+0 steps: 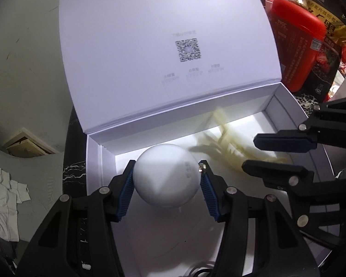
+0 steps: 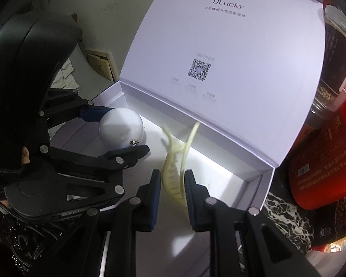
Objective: Organize objects
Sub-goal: 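Lower the clip and ball into the white box and open both grippers, then withdraw both grippers up and away from the box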
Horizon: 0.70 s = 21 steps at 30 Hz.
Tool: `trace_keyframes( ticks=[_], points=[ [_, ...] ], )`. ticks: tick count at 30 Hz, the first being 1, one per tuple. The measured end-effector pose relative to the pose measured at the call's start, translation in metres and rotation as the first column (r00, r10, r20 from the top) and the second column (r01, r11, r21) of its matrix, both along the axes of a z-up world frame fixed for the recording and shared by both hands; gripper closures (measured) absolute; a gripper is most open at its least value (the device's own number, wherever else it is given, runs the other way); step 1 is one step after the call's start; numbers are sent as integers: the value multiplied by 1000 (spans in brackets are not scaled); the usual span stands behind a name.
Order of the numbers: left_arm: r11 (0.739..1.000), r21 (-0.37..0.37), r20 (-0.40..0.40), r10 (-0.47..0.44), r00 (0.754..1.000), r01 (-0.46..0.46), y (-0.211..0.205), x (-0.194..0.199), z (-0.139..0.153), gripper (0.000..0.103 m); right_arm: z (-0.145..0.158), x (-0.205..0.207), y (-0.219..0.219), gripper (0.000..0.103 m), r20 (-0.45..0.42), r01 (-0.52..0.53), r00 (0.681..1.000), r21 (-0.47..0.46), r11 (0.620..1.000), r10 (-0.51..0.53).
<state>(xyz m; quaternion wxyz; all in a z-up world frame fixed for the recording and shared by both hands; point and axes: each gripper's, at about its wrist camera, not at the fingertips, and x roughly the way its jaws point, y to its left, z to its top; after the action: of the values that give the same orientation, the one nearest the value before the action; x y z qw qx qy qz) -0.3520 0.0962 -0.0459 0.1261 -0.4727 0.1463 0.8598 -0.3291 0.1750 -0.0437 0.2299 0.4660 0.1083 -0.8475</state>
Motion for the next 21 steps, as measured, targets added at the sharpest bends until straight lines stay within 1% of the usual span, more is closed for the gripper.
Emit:
trace_keyframes(
  ticks=[12, 20, 21],
  points=[
    [1000, -6, 5, 15, 1000, -15, -2, -1, -3, 51, -3, 3, -1, 83, 7, 2, 1000, 11, 1000, -2],
    [999, -19, -22, 25, 999, -26, -4, 2, 4, 51, 2, 8, 0, 83, -2, 18, 1000, 19, 1000, -18],
    [1000, -18, -28, 25, 999, -25, -4, 3, 6, 47, 3, 9, 0, 83, -4, 19, 1000, 18, 1000, -19]
  ],
)
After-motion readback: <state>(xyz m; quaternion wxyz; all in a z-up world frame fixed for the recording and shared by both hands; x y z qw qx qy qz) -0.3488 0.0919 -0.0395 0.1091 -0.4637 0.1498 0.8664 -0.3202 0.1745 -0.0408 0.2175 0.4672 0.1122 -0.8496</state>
